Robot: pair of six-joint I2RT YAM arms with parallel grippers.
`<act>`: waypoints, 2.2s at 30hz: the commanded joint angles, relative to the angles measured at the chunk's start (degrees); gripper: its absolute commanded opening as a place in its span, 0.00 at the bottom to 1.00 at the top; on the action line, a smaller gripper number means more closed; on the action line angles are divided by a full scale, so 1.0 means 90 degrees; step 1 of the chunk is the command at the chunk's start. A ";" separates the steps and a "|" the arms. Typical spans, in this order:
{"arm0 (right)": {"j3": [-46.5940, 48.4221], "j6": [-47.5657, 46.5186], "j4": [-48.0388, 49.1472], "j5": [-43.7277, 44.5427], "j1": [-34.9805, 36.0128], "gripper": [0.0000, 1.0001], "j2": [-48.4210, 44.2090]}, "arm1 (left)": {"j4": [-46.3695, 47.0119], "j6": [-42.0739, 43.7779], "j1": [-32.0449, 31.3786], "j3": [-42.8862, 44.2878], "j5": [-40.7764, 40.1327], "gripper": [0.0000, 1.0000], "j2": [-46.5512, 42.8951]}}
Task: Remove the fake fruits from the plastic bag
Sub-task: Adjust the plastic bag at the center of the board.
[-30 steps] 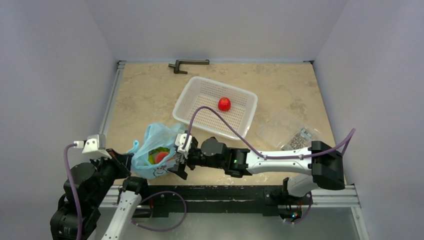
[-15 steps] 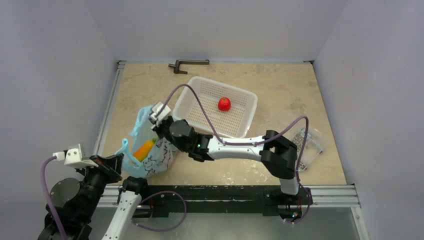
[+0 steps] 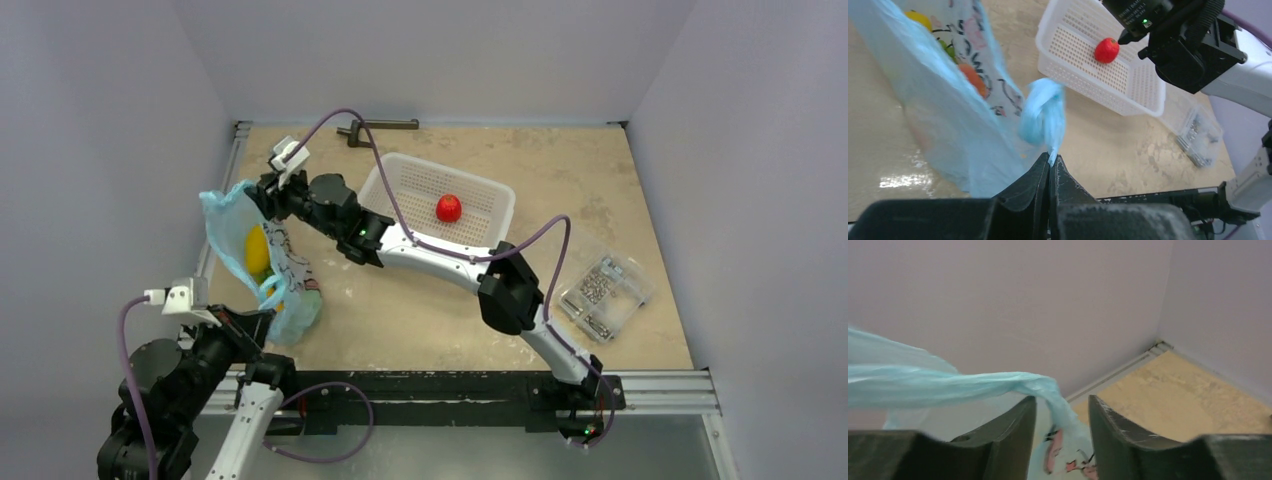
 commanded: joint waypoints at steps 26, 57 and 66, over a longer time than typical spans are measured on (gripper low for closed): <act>-0.4640 0.3358 -0.0958 -0.1735 0.0440 0.99 -0.3919 | -0.0338 0.0751 0.0030 0.1090 0.0662 0.79 0.1186; -0.4801 -0.0385 0.1456 -0.2434 0.0730 0.99 -0.3597 | 0.0354 -0.0691 0.0575 0.1009 -0.2984 1.00 0.3716; -0.4780 -0.1116 0.1614 -0.3334 0.0763 0.69 -0.3506 | 0.1742 -0.0700 0.1371 -0.0075 -0.1976 0.43 0.3551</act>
